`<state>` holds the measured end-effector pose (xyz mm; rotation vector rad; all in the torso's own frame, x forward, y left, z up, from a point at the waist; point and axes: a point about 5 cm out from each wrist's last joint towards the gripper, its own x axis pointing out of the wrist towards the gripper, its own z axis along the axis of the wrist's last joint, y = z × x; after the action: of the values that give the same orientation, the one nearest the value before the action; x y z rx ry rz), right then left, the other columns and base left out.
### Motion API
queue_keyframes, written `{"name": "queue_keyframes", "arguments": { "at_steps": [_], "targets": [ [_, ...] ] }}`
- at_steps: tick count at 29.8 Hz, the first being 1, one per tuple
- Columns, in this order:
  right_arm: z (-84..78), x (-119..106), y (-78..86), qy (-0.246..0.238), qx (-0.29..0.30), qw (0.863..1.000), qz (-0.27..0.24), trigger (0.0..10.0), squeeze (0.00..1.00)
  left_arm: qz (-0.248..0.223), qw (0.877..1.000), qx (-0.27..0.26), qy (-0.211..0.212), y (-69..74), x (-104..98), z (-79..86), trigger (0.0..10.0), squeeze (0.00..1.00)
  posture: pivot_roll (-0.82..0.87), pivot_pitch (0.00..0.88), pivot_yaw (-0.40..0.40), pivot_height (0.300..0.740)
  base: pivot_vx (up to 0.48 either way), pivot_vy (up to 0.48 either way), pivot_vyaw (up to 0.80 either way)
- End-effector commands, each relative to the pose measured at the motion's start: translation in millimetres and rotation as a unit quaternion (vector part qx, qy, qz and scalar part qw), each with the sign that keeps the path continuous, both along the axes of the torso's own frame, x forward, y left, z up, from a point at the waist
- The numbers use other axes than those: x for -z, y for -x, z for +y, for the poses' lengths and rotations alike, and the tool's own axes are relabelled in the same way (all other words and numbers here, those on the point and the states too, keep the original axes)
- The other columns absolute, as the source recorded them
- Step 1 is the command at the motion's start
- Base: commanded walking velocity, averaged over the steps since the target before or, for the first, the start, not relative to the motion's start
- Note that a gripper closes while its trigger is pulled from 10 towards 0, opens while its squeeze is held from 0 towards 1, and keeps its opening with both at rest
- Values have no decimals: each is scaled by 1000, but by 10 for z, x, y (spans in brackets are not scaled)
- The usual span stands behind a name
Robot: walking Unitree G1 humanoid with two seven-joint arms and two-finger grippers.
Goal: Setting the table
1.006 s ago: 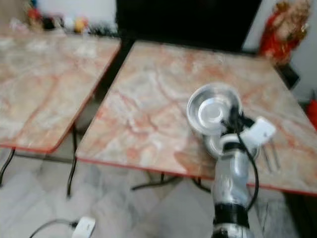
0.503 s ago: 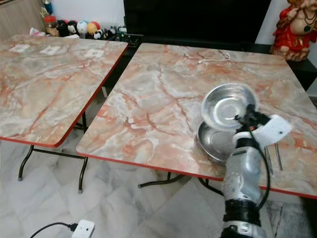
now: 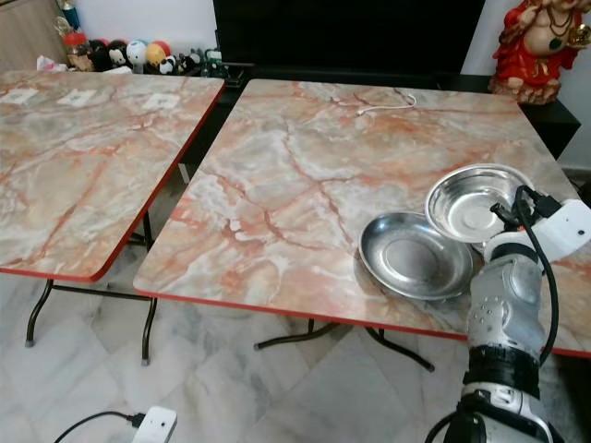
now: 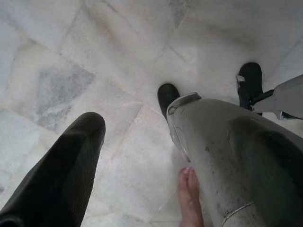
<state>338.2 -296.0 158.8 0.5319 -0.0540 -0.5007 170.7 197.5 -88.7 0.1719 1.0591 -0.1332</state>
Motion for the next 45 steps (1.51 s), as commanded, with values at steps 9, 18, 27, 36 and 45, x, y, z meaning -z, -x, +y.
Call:
{"name": "queue_keyframes", "arguments": {
  "at_steps": [9,18,27,36,45],
  "targets": [
    [-37,16,-52,-21,-66,996,48,10000,0,12,1000,5,-3,27,9,31,10000,0,38,65,-6,740,0,0,0],
    [-30,-60,-69,-13,-98,993,57,10000,0,13,1000,6,-3,24,6,36,10000,0,35,65,-5,740,0,0,0],
    [76,29,-38,-60,-128,988,56,10000,0,12,1000,7,-2,28,10,26,10000,0,32,61,-7,740,0,0,0],
    [143,134,-26,-32,-136,986,93,10000,0,13,1000,8,-1,35,13,22,10000,0,30,49,-9,740,0,0,0],
    [217,145,-66,-26,-154,983,96,10000,55,13,1000,8,0,41,16,20,10000,0,32,48,-10,740,0,0,0]
  ]
}}
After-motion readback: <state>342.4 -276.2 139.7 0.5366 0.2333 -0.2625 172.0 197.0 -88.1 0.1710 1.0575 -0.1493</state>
